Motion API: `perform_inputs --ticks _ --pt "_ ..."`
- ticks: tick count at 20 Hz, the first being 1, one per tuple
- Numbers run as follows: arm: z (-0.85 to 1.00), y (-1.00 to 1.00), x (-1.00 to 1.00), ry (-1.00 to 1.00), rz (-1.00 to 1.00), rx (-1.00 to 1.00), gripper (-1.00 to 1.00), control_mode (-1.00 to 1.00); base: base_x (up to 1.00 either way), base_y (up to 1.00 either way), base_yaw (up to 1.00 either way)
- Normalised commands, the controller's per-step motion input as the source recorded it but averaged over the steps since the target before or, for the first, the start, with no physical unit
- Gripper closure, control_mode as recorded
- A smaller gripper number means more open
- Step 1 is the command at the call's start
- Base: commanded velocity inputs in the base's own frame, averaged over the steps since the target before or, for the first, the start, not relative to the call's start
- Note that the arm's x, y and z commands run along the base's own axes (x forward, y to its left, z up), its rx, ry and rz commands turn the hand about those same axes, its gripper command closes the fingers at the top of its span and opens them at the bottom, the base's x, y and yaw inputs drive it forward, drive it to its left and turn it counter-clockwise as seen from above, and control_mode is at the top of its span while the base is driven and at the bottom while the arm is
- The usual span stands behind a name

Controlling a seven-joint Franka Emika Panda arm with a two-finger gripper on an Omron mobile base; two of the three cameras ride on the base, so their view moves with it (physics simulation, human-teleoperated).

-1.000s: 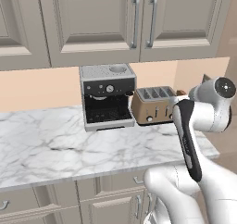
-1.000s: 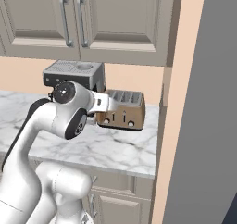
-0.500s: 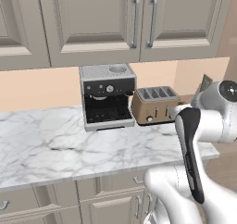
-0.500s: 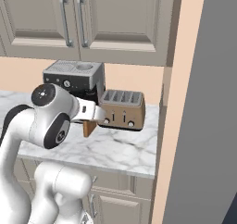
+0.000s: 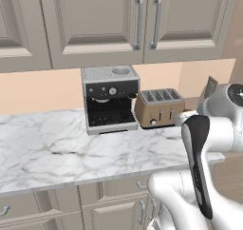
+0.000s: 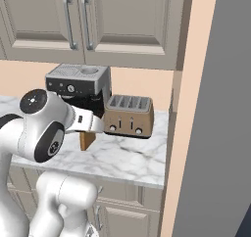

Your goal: Start the toaster. Once the lever pops up, take the bread to the plate on the dining counter.

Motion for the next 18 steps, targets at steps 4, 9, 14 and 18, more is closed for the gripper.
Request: perform_inputs --ticks 4,9,14,18 --pt "0.01 0.08 -0.35 0.0 0.0 0.0 1.0 -1.0 0.0 0.0 0.0" --pt "0.04 0.07 -0.31 0.0 0.0 0.0 1.0 -1.0 0.0 0.0 0.0" --pt "0.0 0.09 -0.21 0.0 0.0 0.0 1.0 1.0 -0.08 0.03 0.0" --pt "0.0 0.0 0.0 0.0 0.0 0.0 1.0 1.0 -0.76 0.18 0.0"
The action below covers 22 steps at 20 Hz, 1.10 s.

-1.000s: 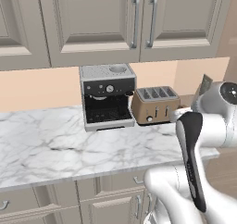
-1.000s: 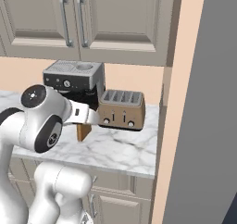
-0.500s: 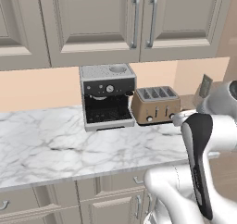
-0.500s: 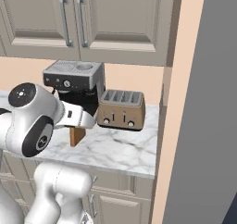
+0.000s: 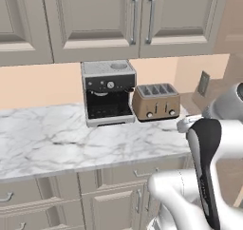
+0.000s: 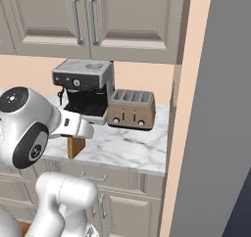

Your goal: Start the toaster. Once the lever pops up, take the bread to the plate on the dining counter.

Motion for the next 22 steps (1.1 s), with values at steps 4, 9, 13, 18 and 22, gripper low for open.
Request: perform_inputs --ticks 4,9,13,18,22 --pt "0.0 0.0 0.0 0.0 0.0 0.0 1.0 1.0 -0.76 0.6 0.3" --pt "0.0 0.0 0.0 0.0 0.0 0.0 1.0 1.0 -0.16 0.81 0.81" --pt "0.0 0.0 0.0 0.0 0.0 0.0 1.0 1.0 -0.19 0.41 0.98" --pt "0.0 0.0 0.0 0.0 0.0 0.0 1.0 1.0 -0.1 0.03 1.0" --pt "0.0 0.0 0.0 0.0 0.0 0.0 1.0 1.0 -0.12 0.0 1.0"
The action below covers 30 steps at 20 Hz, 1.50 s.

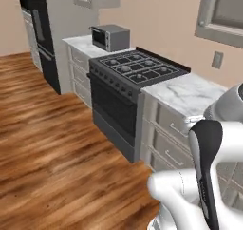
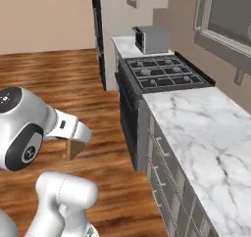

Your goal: Start the toaster. Once the lever pops up, take the bread to the plate on the dining counter.

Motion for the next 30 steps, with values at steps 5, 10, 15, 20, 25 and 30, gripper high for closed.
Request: perform_inputs --ticks 5,10,15,20,25,30 --pt "0.0 0.0 0.0 0.0 0.0 0.0 1.0 1.0 -0.11 0.0 1.0" --pt "0.0 0.0 0.0 0.0 0.0 0.0 1.0 1.0 0.0 0.0 1.0" --pt "0.0 0.0 0.0 0.0 0.0 0.0 1.0 1.0 0.38 0.0 0.91" --pt "0.0 0.0 0.0 0.0 0.0 0.0 1.0 1.0 0.77 0.05 0.74" --pt "0.0 0.0 0.0 0.0 0.0 0.0 1.0 1.0 1.0 -0.22 0.43" --pt "0.0 0.0 0.0 0.0 0.0 0.0 1.0 1.0 1.0 -0.72 0.11"
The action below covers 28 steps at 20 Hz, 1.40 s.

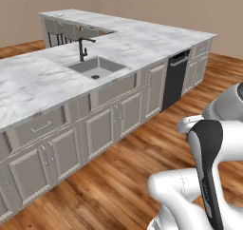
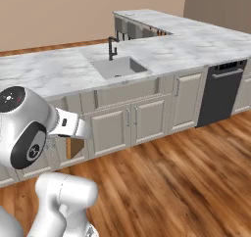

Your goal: Start the toaster. Once the lever pops up, take the bread to the plate on the dining counter.

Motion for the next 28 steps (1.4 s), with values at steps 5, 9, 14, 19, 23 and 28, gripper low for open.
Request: perform_inputs --ticks 5,9,14,19,23,28 --pt "0.0 0.0 0.0 0.0 0.0 0.0 1.0 1.0 1.0 -1.0 0.1" --pt "0.0 0.0 0.0 0.0 0.0 0.0 1.0 1.0 1.0 -1.0 0.14" --pt "0.0 0.0 0.0 0.0 0.0 0.0 1.0 1.0 1.0 -1.0 0.16" --pt "0.0 0.0 0.0 0.0 0.0 0.0 1.0 1.0 1.0 -1.0 0.18" --pt "0.0 0.0 0.0 0.0 0.0 0.0 1.0 1.0 1.0 -1.0 0.19" --pt "0.0 0.0 0.0 0.0 0.0 0.0 1.0 1.0 0.98 -1.0 0.18"
